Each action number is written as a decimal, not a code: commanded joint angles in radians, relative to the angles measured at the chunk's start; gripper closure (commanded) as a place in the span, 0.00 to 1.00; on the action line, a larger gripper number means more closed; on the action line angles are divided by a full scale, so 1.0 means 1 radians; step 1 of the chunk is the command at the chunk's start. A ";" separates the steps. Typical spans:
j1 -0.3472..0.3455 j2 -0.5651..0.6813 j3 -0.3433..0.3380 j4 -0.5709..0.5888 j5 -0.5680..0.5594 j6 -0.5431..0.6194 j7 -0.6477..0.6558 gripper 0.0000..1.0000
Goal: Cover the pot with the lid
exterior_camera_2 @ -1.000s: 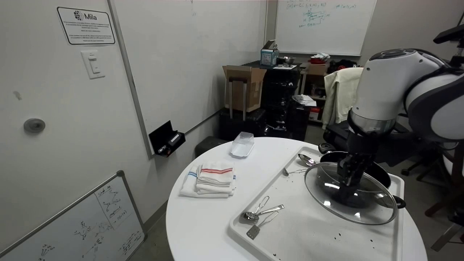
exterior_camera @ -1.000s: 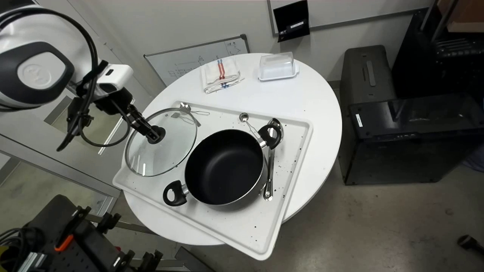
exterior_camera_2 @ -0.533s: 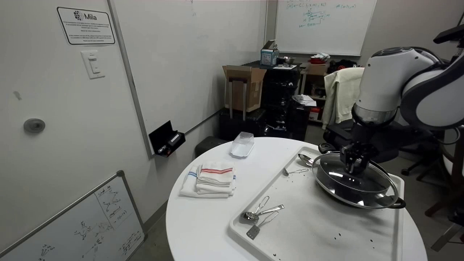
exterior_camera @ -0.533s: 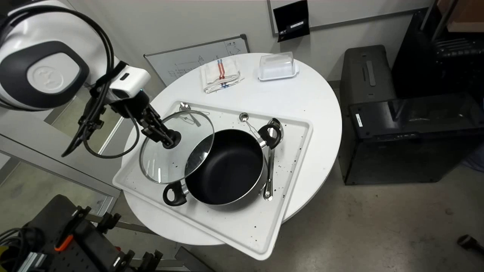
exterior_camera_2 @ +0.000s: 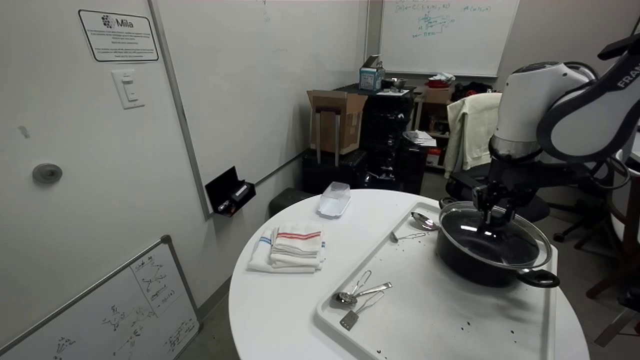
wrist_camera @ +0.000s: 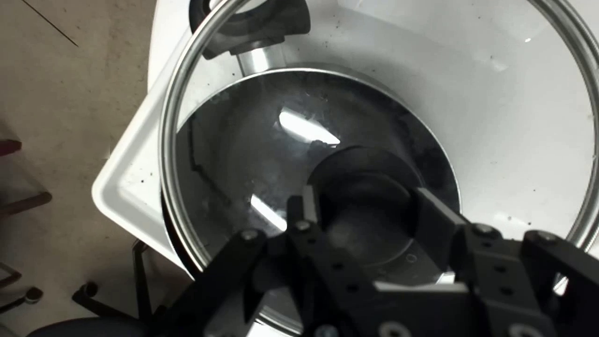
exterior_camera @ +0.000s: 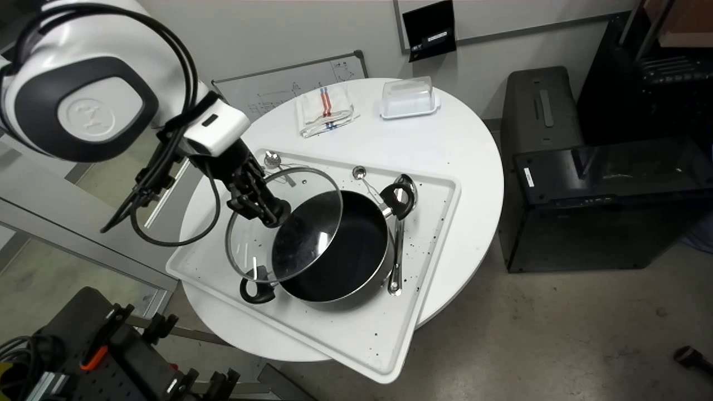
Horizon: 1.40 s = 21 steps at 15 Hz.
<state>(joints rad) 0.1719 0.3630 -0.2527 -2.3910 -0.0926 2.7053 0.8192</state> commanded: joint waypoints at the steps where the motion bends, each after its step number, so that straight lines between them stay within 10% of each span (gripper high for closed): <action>1: -0.042 0.029 0.001 0.069 0.034 -0.061 0.038 0.75; 21: -0.157 0.200 0.006 0.239 0.176 -0.123 0.075 0.75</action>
<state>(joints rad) 0.0220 0.5610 -0.2535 -2.1816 0.0592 2.6157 0.8869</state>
